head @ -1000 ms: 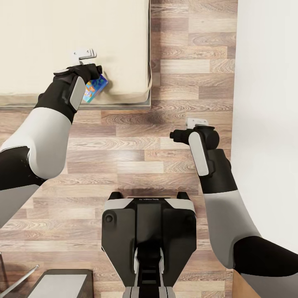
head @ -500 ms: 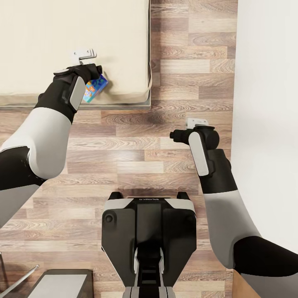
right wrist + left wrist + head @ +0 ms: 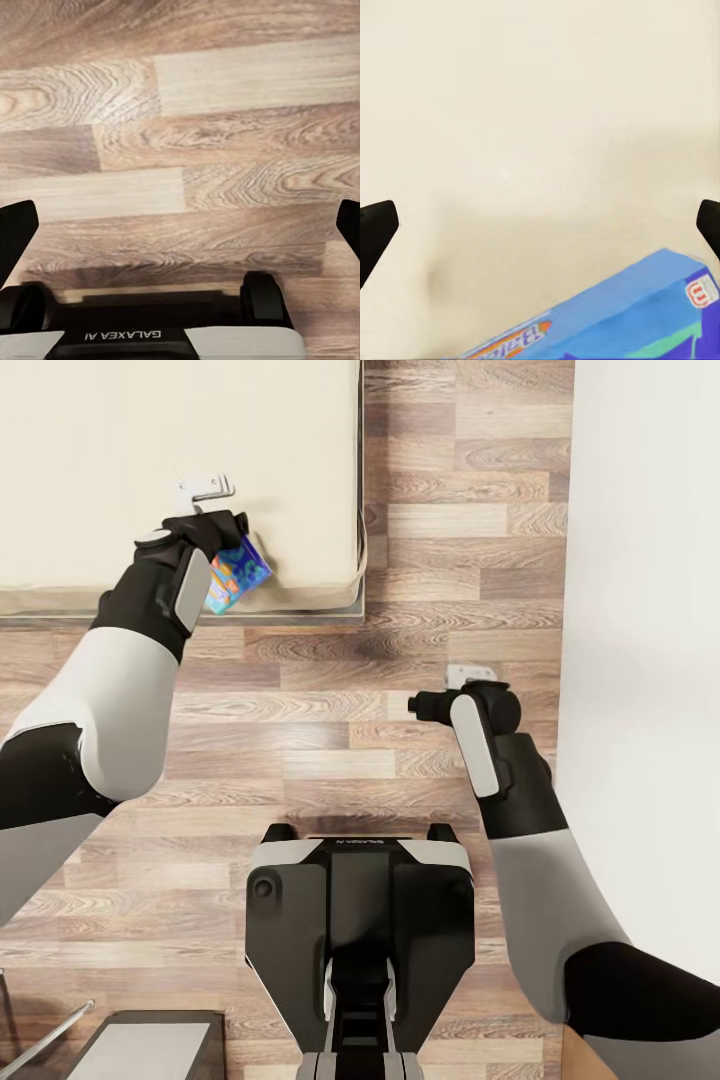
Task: Put all the toys in the child's room - the three board games (two on the bed and one on the table), the two jigsaw puzzles on the table, and the tennis ball on the table - inside the toy box on the table in the child's room.
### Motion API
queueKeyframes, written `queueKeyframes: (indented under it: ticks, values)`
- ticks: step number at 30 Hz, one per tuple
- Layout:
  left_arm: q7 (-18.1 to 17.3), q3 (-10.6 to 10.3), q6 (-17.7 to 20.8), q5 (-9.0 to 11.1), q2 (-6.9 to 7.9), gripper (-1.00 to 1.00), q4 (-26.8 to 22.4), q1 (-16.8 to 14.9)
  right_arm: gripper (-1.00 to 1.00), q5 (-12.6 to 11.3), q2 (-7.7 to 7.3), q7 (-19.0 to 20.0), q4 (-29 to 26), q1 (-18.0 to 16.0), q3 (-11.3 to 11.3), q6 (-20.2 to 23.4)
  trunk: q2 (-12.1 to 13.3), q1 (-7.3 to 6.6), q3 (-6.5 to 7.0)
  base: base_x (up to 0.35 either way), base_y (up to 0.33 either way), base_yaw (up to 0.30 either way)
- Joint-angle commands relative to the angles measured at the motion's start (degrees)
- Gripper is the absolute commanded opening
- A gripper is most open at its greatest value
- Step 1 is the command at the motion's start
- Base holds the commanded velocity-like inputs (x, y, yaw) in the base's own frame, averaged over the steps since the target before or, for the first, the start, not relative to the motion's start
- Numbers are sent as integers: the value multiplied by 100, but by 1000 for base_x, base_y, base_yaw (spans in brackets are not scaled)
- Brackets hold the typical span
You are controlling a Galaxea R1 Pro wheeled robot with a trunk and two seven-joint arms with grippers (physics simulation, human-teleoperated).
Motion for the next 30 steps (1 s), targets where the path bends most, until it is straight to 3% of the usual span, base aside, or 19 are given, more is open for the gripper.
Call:
queueKeyframes:
  ticks: [1,30]
  values:
    - [-8,38,21,-61,-7,100,-17,-2,100,-56,0,-59,-1,4,2,15,-9,4,-6,0,0,0]
    - [11,107,15,-56,22,100,-72,-2,100,-54,0,-59,3,21,6,15,-9,4,-6,0,0,0]
